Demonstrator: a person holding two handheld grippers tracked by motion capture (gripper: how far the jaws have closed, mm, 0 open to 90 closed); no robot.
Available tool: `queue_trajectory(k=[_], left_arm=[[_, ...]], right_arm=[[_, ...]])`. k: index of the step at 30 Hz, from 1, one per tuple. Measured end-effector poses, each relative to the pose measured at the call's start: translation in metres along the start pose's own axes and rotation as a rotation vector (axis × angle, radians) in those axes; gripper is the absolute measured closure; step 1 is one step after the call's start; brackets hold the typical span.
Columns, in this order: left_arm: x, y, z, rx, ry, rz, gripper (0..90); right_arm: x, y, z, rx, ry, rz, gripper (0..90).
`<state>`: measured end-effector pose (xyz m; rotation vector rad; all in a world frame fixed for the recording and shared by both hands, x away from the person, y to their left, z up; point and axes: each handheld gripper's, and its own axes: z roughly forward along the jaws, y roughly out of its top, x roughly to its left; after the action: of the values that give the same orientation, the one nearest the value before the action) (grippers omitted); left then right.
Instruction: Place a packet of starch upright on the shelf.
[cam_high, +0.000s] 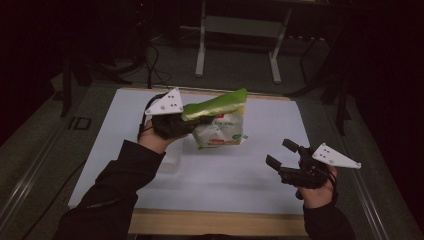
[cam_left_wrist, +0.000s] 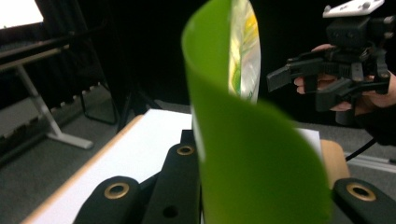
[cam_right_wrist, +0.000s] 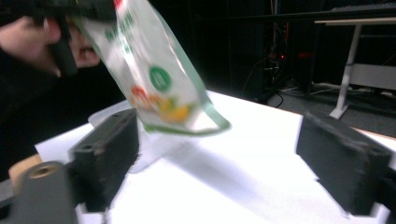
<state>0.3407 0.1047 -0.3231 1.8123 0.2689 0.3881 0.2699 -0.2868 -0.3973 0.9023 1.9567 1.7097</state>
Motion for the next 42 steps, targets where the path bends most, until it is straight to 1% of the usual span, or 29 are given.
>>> queue_trajectory(k=[1,2,5,7,9,11,15,16,17,19,21,22,23,24,25,27,28,31,32,33,34,35,36,37,38,39,40,41,42], left_arm=[[0.005,0.001,-0.003,0.001,-0.004,0.006,85.2],[0.009,0.002,-0.006,0.002,0.000,0.024,85.2],[0.019,0.003,-0.016,0.015,0.028,0.047,85.2],[0.027,0.002,-0.023,0.025,0.046,0.051,85.2],[0.034,-0.001,-0.028,0.028,0.056,0.048,85.2],[0.043,-0.005,-0.035,0.043,0.070,0.045,85.2],[0.059,-0.016,-0.046,0.067,0.090,0.047,85.2],[0.059,-0.016,-0.046,0.067,0.090,0.047,85.2],[0.066,-0.022,-0.050,0.073,0.096,0.058,85.2],[0.070,-0.025,-0.052,0.076,0.089,0.054,85.3],[0.077,-0.031,-0.055,0.084,0.088,0.057,85.3],[0.084,-0.037,-0.057,0.094,0.089,0.051,85.3],[0.084,-0.037,-0.057,0.094,0.089,0.051,85.3],[0.092,-0.044,-0.058,0.095,0.081,0.041,85.3],[0.096,-0.047,-0.058,0.097,0.089,0.040,85.3],[0.104,-0.053,-0.060,0.102,0.080,0.039,85.3],[0.104,-0.053,-0.060,0.102,0.080,0.039,85.3],[0.121,-0.064,-0.064,0.116,0.067,0.021,85.3],[0.121,-0.064,-0.064,0.116,0.067,0.021,85.3],[0.128,-0.071,-0.066,0.112,0.052,0.019,85.3],[0.132,-0.075,-0.067,0.113,0.049,0.018,85.3],[0.132,-0.075,-0.067,0.113,0.049,0.018,85.3],[0.138,-0.083,-0.069,0.122,0.048,0.033,85.3],[0.138,-0.083,-0.069,0.122,0.048,0.033,85.3],[0.143,-0.090,-0.069,0.132,0.048,0.031,85.3],[0.143,-0.090,-0.069,0.132,0.048,0.031,85.3],[0.145,-0.093,-0.069,0.135,0.046,0.019,85.3],[0.149,-0.098,-0.068,0.136,0.016,-0.005,85.3],[0.150,-0.100,-0.067,0.146,0.005,-0.012,85.2]], right_arm=[[-0.001,-0.002,0.000,0.004,-0.001,0.004,13.8],[-0.001,-0.004,0.000,0.018,0.005,0.003,13.2],[-0.003,-0.008,-0.001,0.031,0.010,0.009,13.7],[-0.005,-0.009,-0.003,0.027,0.012,0.013,13.7],[-0.007,-0.009,-0.005,0.019,0.025,0.033,13.6],[-0.009,-0.009,-0.007,0.016,0.019,0.048,13.6],[-0.012,-0.011,-0.010,0.022,0.004,0.058,13.8],[-0.012,-0.011,-0.010,0.022,0.004,0.058,13.8],[-0.014,-0.013,-0.011,0.025,0.000,0.059,13.9],[-0.015,-0.014,-0.011,0.029,0.000,0.059,14.0],[-0.016,-0.016,-0.011,0.039,0.005,0.060,14.0],[-0.016,-0.017,-0.011,0.043,0.005,0.064,14.0],[-0.016,-0.017,-0.011,0.043,0.005,0.064,14.0],[-0.015,-0.019,-0.011,0.059,0.005,0.064,14.1],[-0.015,-0.019,-0.011,0.063,0.005,0.066,14.1],[-0.014,-0.021,-0.011,0.075,0.001,0.063,14.2],[-0.015,-0.022,-0.010,0.077,0.001,0.067,14.3],[-0.017,-0.025,-0.010,0.088,-0.001,0.080,14.4],[-0.017,-0.026,-0.009,0.089,-0.001,0.087,14.4],[-0.018,-0.026,-0.009,0.094,-0.002,0.087,14.4],[-0.018,-0.027,-0.009,0.098,-0.004,0.090,14.4],[-0.018,-0.028,-0.009,0.098,-0.003,0.087,14.4],[-0.018,-0.028,-0.008,0.101,-0.003,0.093,14.4],[-0.018,-0.028,-0.008,0.101,-0.003,0.093,14.4],[-0.019,-0.029,-0.008,0.107,-0.006,0.094,14.5],[-0.019,-0.029,-0.008,0.107,-0.006,0.094,14.5],[-0.019,-0.030,-0.007,0.109,-0.005,0.094,14.5],[-0.020,-0.031,-0.007,0.112,-0.008,0.100,14.5],[-0.020,-0.031,-0.007,0.111,-0.008,0.103,14.5]])
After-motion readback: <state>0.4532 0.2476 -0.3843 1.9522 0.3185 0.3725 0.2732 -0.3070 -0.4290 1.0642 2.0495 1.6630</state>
